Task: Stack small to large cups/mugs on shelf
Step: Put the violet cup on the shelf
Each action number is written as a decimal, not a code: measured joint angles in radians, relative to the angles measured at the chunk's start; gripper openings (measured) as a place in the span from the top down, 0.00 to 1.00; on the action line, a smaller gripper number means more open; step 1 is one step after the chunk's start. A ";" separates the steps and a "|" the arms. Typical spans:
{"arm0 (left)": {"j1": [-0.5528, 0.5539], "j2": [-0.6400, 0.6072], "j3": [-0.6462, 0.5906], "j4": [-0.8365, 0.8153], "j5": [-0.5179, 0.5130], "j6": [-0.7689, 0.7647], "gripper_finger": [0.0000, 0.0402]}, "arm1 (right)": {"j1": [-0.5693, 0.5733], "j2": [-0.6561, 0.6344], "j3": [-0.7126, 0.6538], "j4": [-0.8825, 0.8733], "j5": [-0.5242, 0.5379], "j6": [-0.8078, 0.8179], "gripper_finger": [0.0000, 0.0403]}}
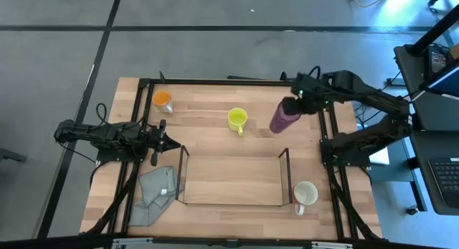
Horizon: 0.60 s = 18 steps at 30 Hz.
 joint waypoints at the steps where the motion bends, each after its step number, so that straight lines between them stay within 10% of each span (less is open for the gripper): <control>1: 0.000 0.000 0.000 0.000 0.000 0.000 0.94 | 0.027 0.006 0.000 0.006 0.002 0.000 0.97; 18: 0.000 0.000 0.000 0.000 0.000 0.000 0.94 | 0.391 0.076 0.000 0.116 0.005 -0.212 0.97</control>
